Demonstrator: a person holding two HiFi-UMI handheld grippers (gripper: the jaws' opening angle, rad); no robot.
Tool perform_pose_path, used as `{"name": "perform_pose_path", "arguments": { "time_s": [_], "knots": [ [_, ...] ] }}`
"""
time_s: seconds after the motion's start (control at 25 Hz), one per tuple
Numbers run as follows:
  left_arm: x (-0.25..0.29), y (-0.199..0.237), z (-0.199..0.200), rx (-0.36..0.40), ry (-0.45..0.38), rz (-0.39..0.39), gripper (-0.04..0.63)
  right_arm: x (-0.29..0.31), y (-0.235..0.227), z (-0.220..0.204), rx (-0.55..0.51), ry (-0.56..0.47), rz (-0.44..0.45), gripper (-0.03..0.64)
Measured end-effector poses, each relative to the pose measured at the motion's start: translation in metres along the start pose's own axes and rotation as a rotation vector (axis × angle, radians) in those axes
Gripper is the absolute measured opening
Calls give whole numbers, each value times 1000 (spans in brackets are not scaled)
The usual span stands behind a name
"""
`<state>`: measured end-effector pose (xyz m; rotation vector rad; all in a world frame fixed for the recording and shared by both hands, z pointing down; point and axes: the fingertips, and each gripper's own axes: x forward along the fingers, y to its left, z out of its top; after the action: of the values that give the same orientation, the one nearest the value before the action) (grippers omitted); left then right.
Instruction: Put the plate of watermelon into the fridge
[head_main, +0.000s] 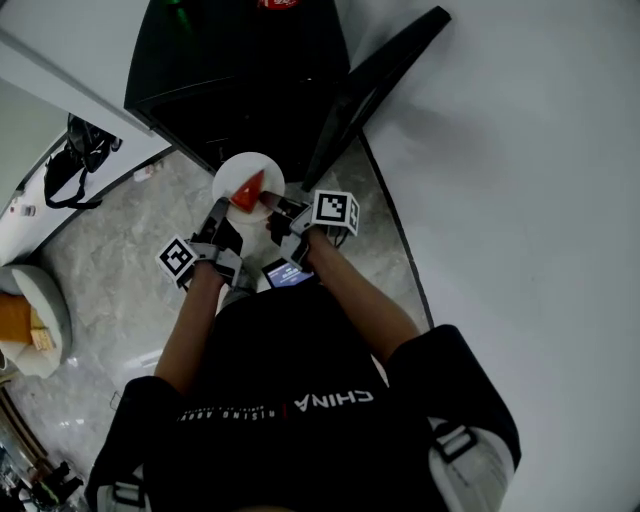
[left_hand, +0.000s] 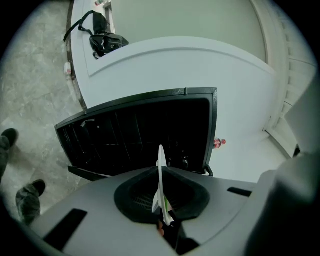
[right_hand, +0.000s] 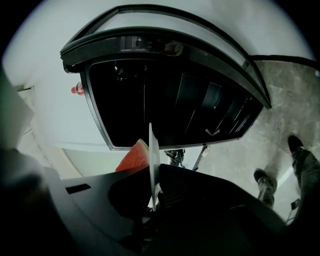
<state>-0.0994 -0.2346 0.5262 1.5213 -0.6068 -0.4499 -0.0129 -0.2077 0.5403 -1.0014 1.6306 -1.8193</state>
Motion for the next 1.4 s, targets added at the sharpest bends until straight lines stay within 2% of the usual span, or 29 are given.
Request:
{"name": "perform_pose_path", "arguments": {
  "time_s": [0.2, 0.52, 0.96, 1.4],
  "knots": [
    [-4, 2, 13, -29, 49, 21, 25, 8, 2, -10, 24, -115, 2, 29],
    [-5, 3, 40, -77, 60, 31, 25, 29, 11, -14, 36, -232, -31, 29],
    [11, -2, 37, -69, 29, 17, 26, 25, 12, -1, 53, -249, -47, 29],
    [19, -21, 32, 22, 62, -42, 26, 19, 17, 7, 84, -247, 6, 28]
  ]
}}
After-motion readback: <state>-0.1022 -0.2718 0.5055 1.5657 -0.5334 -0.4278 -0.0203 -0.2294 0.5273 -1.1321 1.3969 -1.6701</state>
